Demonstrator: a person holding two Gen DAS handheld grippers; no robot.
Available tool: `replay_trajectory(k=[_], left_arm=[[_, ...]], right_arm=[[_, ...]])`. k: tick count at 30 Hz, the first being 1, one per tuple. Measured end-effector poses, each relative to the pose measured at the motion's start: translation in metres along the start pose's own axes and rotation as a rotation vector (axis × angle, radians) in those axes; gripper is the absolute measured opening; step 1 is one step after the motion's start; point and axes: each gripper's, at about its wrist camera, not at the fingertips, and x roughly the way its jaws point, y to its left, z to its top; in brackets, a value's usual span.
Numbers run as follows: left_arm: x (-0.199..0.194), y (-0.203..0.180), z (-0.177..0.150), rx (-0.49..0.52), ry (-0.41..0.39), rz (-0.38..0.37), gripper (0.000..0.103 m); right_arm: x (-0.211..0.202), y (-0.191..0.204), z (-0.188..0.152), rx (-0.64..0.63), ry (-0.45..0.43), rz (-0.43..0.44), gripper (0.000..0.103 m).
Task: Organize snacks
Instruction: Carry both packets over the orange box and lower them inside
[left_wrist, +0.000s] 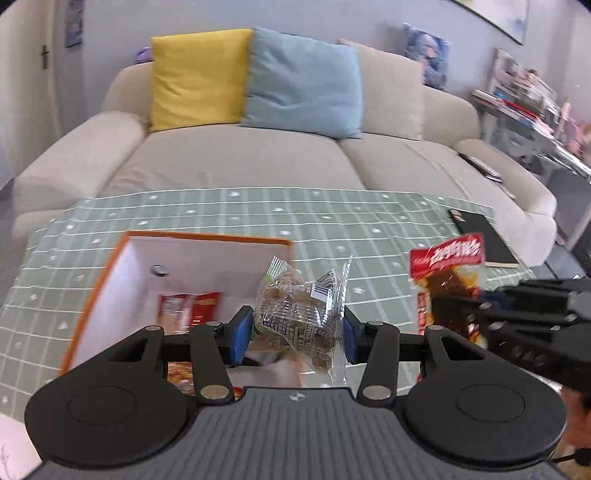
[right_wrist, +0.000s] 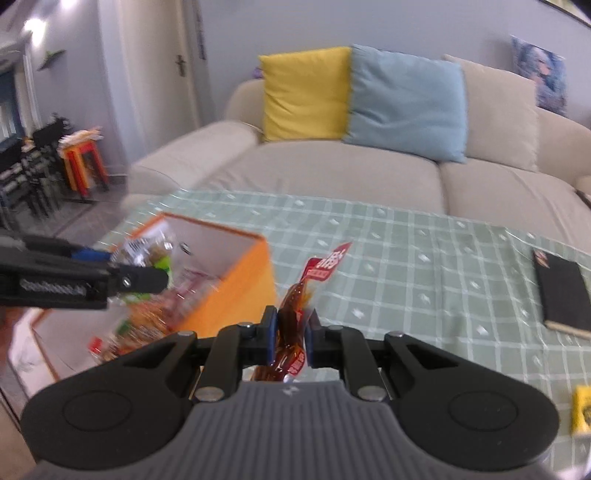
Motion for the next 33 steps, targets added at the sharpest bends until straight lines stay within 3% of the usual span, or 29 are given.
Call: replay_trajectory(k=[9, 12, 14, 18, 33], left_arm=[[0.016, 0.065, 0.015, -0.079, 0.082, 0.079, 0.054], [0.031, 0.087, 0.012, -0.128, 0.171, 0.055, 0.054], [0.041, 0.097, 0.006, -0.159, 0.231, 0.066, 0.054], [0.056, 0.102, -0.010, -0.122, 0.299, 0.161, 0.054], [0.070, 0.099, -0.044, -0.009, 0.451, 0.205, 0.055]], right_arm=[[0.040, 0.048, 0.050, -0.041, 0.027, 0.175, 0.011], [0.057, 0.067, 0.057, -0.038, 0.064, 0.219, 0.011], [0.070, 0.081, 0.056, -0.056, 0.091, 0.224, 0.011], [0.091, 0.106, 0.045, -0.130, 0.160, 0.221, 0.011], [0.135, 0.143, 0.008, -0.363, 0.348, 0.179, 0.011]])
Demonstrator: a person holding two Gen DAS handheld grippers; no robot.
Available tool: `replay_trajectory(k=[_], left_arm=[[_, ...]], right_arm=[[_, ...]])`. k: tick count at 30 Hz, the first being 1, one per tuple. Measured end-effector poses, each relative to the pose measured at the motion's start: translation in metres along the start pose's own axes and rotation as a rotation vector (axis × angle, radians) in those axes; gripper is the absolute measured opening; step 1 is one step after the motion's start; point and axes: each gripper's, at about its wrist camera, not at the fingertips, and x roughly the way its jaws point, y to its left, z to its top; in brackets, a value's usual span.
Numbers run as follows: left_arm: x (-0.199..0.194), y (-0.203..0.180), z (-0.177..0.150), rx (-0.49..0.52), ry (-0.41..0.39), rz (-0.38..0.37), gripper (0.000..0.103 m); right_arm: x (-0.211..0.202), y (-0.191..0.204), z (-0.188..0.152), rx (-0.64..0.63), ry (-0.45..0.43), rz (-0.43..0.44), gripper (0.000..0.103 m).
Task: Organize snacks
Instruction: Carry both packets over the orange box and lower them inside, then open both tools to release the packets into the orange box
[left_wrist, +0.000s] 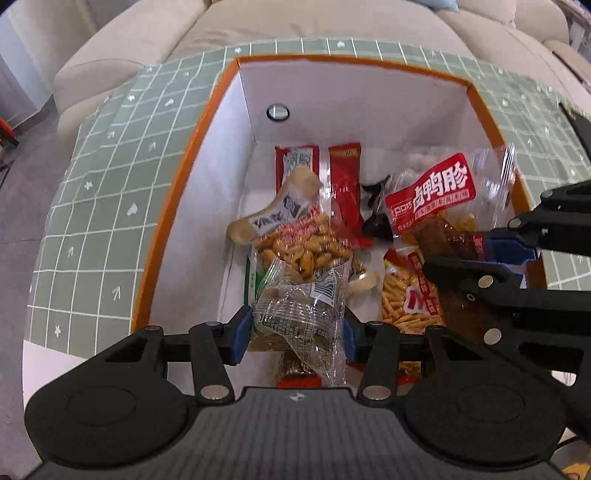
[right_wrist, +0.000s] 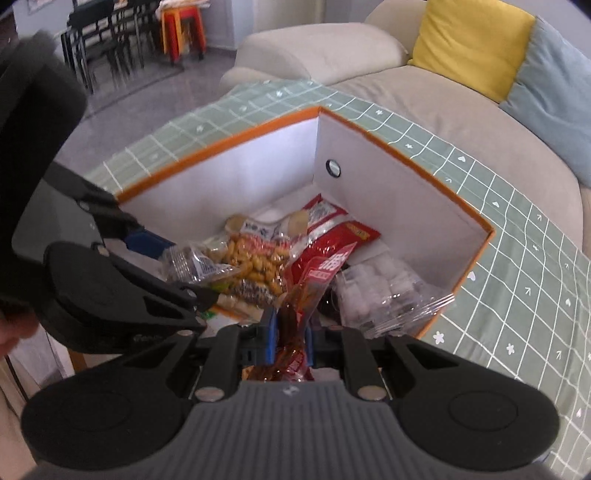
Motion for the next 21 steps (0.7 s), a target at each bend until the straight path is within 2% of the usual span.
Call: replay_trajectory(k=[7, 8, 12, 14, 16, 17, 21], left_arm=[[0.007, -0.008, 0.000, 0.026, 0.044, 0.022, 0.059], [0.007, -0.009, 0.000, 0.027, 0.046, 0.027, 0.062], [0.002, -0.010, 0.000, 0.027, 0.028, 0.019, 0.064], [-0.002, -0.007, -0.001, 0.012, 0.015, 0.009, 0.070], [-0.008, -0.006, -0.002, 0.000, -0.009, 0.005, 0.072], [-0.012, -0.006, -0.003, -0.004, -0.024, 0.001, 0.073], [-0.031, -0.003, -0.009, -0.038, -0.103, -0.026, 0.074]], right_arm=[[0.007, 0.001, -0.004, -0.018, 0.042, -0.015, 0.014], [0.006, 0.002, -0.004, -0.023, 0.043, -0.019, 0.014], [0.000, 0.005, -0.006, -0.057, 0.036, -0.047, 0.018], [-0.006, 0.006, -0.006, -0.066, 0.027, -0.059, 0.022], [-0.014, 0.006, -0.006, -0.064, 0.015, -0.062, 0.034], [-0.019, 0.006, -0.006, -0.060, 0.007, -0.061, 0.035], [-0.042, 0.003, -0.008, -0.042, -0.045, -0.077, 0.047]])
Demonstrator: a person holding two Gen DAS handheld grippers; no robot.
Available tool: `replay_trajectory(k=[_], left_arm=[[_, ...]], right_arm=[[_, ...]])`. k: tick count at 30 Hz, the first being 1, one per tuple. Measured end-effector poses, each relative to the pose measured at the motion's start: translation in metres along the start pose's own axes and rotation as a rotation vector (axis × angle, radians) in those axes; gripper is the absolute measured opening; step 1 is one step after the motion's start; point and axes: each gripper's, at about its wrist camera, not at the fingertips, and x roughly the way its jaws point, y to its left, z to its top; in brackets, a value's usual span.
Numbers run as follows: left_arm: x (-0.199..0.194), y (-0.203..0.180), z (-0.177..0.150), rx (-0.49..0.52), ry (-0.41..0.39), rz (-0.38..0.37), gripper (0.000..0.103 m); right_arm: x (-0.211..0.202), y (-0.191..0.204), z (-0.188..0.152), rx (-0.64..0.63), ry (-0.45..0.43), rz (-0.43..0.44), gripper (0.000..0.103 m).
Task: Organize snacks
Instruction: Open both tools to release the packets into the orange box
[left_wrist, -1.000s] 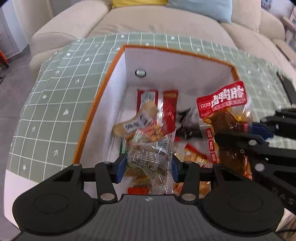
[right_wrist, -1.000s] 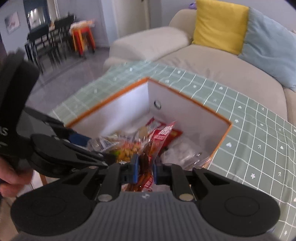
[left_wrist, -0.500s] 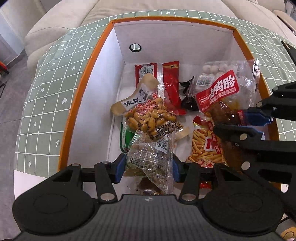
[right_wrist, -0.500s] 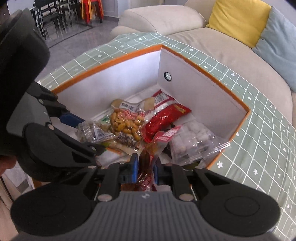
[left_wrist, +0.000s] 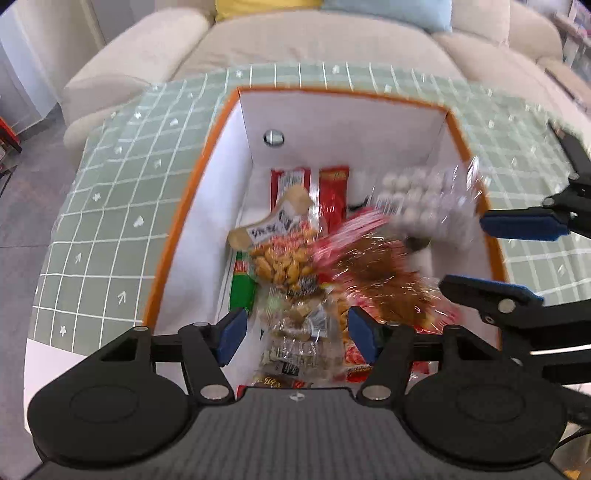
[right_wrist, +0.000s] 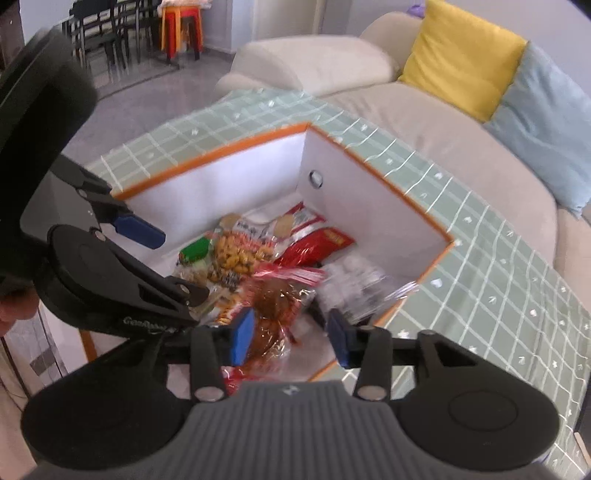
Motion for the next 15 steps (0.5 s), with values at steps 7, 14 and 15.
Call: replay_trajectory(k=[7, 14, 15], left_arm=[[-0.033, -0.001, -0.003, -0.063, -0.167, -0.072, 0.075], [-0.072, -0.032, -0.012, -0.018, -0.364, -0.091, 0.076], [-0.078, -0.038, -0.014, -0.017, -0.394, -0.082, 0.076]], right_arm=[[-0.052, -0.015, -0.014, 0.088, -0.093, -0.041, 0.066], [-0.097, -0.033, -0.043, 0.214, -0.167, -0.097, 0.077], [-0.104, -0.036, -0.049, 0.227, -0.181, -0.111, 0.078]])
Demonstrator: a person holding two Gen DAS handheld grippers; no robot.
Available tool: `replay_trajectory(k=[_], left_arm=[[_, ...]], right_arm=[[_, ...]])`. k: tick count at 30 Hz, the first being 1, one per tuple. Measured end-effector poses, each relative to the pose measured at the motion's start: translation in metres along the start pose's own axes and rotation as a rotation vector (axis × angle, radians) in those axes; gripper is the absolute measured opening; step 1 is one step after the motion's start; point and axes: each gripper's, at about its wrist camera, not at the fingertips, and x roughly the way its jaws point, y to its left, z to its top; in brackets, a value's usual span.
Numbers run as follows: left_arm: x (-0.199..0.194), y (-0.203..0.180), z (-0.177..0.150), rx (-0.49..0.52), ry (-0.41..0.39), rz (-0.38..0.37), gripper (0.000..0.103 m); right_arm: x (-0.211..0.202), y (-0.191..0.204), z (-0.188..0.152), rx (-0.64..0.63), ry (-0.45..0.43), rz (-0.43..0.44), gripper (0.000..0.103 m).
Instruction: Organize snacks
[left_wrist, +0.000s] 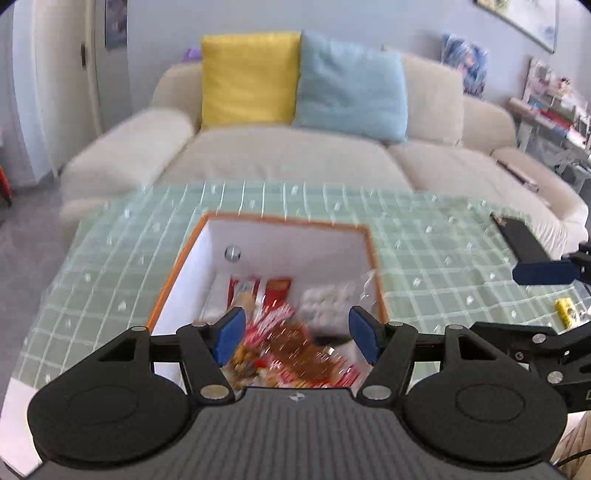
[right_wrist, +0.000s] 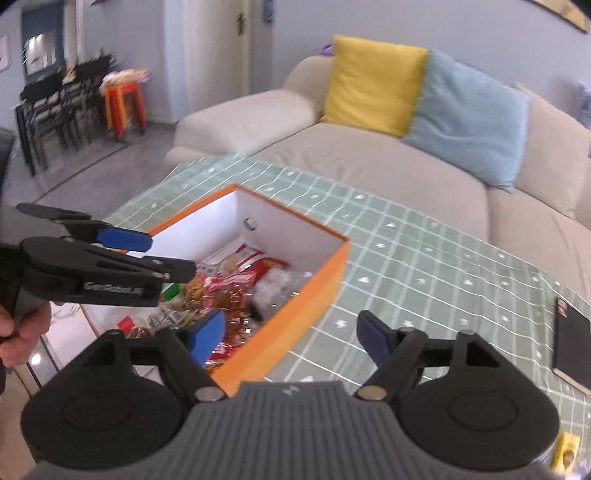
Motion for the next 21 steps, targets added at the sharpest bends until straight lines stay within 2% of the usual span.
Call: replay_trajectory(k=[3, 6, 13, 18, 21], left_arm=[[-0.020, -0.017, -0.002, 0.008, -0.084, 0.022, 0.076], [-0.039, -0.031, -0.008, -0.003, -0.129, 0.012, 0.076], [-0.065, -0.059, -0.024, -0.015, -0.114, 0.020, 0.077], [-0.080, -0.083, -0.036, 0.047, -0.112, 0.052, 0.078], [-0.087, -0.093, -0.045, 0.084, -0.108, 0.055, 0.079]], right_arm=[[-0.020, -0.013, -0.013, 0.036, -0.035, -0.031, 0.079], [-0.035, -0.025, -0.025, 0.086, -0.058, -0.056, 0.083], [-0.072, -0.040, -0.051, 0.170, -0.118, -0.104, 0.089], [-0.094, -0.037, -0.069, 0.192, -0.157, -0.130, 0.092], [-0.105, -0.034, -0.083, 0.197, -0.181, -0.135, 0.098]])
